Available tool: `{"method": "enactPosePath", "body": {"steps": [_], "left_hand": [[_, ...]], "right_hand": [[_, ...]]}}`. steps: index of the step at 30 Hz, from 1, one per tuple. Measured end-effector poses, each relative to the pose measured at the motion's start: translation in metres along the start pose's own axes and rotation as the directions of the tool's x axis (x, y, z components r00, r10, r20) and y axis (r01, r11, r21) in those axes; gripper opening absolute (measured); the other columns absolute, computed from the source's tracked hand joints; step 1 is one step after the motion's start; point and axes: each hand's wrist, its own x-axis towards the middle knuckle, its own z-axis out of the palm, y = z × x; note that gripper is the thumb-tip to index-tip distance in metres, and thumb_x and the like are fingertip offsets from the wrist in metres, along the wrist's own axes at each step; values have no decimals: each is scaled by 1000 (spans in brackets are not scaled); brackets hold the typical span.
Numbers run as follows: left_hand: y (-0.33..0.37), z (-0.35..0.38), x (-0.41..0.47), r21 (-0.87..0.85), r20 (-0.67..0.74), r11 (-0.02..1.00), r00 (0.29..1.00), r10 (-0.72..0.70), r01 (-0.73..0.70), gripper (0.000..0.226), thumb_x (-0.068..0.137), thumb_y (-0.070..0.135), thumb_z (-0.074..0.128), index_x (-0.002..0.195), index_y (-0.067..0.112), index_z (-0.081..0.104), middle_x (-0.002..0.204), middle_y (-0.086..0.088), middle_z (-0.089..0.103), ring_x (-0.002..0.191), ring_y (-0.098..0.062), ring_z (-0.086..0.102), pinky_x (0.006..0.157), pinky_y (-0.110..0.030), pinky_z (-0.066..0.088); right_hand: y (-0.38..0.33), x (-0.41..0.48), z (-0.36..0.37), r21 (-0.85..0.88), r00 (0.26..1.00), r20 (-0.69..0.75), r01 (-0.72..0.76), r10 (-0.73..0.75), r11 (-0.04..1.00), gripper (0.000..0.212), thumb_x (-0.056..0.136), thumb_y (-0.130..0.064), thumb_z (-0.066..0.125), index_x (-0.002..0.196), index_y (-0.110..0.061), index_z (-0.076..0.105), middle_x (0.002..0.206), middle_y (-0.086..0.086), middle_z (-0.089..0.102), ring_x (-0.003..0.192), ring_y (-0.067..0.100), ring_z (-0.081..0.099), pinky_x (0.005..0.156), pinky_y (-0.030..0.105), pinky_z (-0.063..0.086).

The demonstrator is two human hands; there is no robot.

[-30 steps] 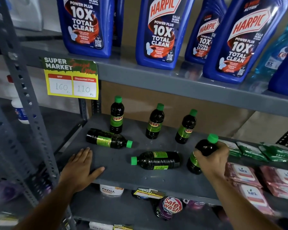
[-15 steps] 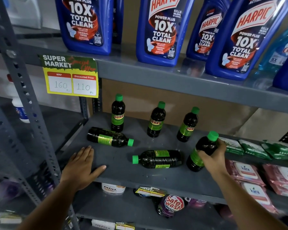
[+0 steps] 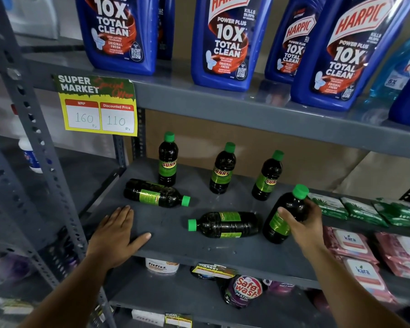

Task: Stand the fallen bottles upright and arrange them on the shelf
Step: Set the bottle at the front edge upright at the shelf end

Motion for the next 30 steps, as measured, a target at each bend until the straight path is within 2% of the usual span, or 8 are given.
{"method": "enactPosePath", "body": {"steps": [4, 8, 12, 15, 20, 23, 27, 30], "left_hand": [[-1, 0, 2, 11, 9, 1000, 1000, 5, -5, 116, 64, 87, -9, 149, 9, 5, 160, -6, 5, 145, -19, 1, 117, -40, 6], [0, 1, 2, 12, 5, 1000, 1000, 8, -8, 115, 65, 87, -8, 149, 9, 6, 160, -6, 6, 145, -19, 2, 117, -40, 7], [-1, 1, 2, 7, -3, 1000, 1000, 8, -8, 114, 67, 87, -5, 149, 8, 9, 159, -7, 9, 145, -20, 4, 117, -41, 9], [-1, 1, 1, -6, -19, 1000, 1000, 12, -12, 114, 68, 87, -3, 148, 8, 12, 159, -8, 13, 145, -21, 7, 117, -41, 11], [-1, 1, 1, -6, -19, 1000, 1000, 13, -13, 112, 69, 86, -2, 148, 8, 10, 159, -7, 11, 145, -20, 6, 117, -41, 11], [-2, 1, 2, -3, -16, 1000, 1000, 13, -13, 111, 69, 86, -1, 149, 9, 9, 159, -7, 11, 145, -20, 5, 117, -41, 11], [-1, 1, 2, -5, -12, 1000, 1000, 10, -10, 112, 69, 86, -1, 149, 9, 9, 159, -7, 11, 145, -20, 5, 117, -40, 10], [-2, 1, 2, -9, -12, 1000, 1000, 14, -14, 113, 68, 87, -1, 149, 8, 10, 159, -8, 11, 145, -21, 6, 117, -41, 10]], "right_hand": [[1, 7, -4, 7, 999, 49, 3, -4, 1000, 69, 79, -6, 77, 135, -14, 38, 115, -3, 60, 117, 26, 58, 97, 41, 45], [-9, -3, 1, -179, 987, -30, 152, -160, 972, 60, 61, -26, 91, 108, -22, 55, 98, -9, 64, 90, 10, 63, 80, 30, 47], [-12, -3, 9, -159, 997, -16, 66, -70, 985, 75, 65, -19, 82, 127, -11, 42, 109, 4, 60, 99, 24, 60, 88, 39, 49], [-10, -3, 13, -220, 988, -90, 105, -128, 970, 82, 54, -40, 90, 120, -18, 48, 114, 4, 60, 103, 22, 59, 91, 41, 50], [-6, 3, 15, -125, 998, 32, 60, -56, 990, 80, 73, 0, 75, 138, -12, 29, 103, -5, 55, 101, 22, 59, 90, 40, 46], [-1, 6, 11, -143, 995, -10, 96, -99, 985, 82, 67, -15, 85, 133, -13, 38, 108, -1, 61, 100, 20, 62, 89, 39, 49], [0, 2, 9, -86, 994, 87, 66, -58, 994, 98, 69, -9, 83, 145, -11, 20, 109, -6, 52, 100, 13, 54, 95, 41, 43], [7, 3, 9, -131, 995, 62, 81, -73, 988, 94, 66, -18, 88, 139, -14, 28, 121, 2, 57, 109, 21, 58, 91, 37, 44]]}}
